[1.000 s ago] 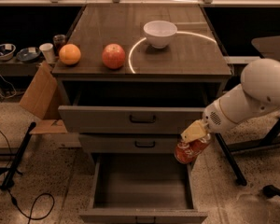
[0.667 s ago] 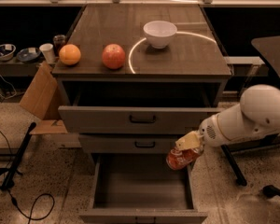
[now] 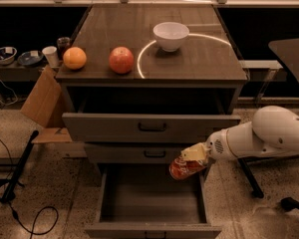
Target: Place coke can into bottom drawer
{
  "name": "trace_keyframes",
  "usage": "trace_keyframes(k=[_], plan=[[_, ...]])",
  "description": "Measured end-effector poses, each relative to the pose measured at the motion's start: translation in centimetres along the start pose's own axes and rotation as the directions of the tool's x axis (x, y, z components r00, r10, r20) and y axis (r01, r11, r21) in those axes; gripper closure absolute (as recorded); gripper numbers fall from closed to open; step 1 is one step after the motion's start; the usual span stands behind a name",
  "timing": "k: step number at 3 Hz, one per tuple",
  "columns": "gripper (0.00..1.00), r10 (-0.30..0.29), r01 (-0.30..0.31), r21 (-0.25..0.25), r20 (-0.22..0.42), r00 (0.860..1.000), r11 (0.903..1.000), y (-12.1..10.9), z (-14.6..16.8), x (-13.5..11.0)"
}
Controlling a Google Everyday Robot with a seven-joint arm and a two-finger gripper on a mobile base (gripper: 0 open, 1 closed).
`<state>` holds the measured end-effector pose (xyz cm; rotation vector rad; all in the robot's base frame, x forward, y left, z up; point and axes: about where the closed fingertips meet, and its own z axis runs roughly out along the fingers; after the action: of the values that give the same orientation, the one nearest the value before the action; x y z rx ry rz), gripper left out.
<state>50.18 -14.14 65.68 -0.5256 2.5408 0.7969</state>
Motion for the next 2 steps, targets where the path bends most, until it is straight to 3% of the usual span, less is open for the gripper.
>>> trace_keyframes(k=[1,2], plan=[[1.00,0.056,-0.056,-0.042,0.006,0.998,0.9975,-0.4,3.5,0.1],[1.00,0.193,-0.187,-0.126,0.038,0.980,0.9742,-1.0,10.6,1.1]])
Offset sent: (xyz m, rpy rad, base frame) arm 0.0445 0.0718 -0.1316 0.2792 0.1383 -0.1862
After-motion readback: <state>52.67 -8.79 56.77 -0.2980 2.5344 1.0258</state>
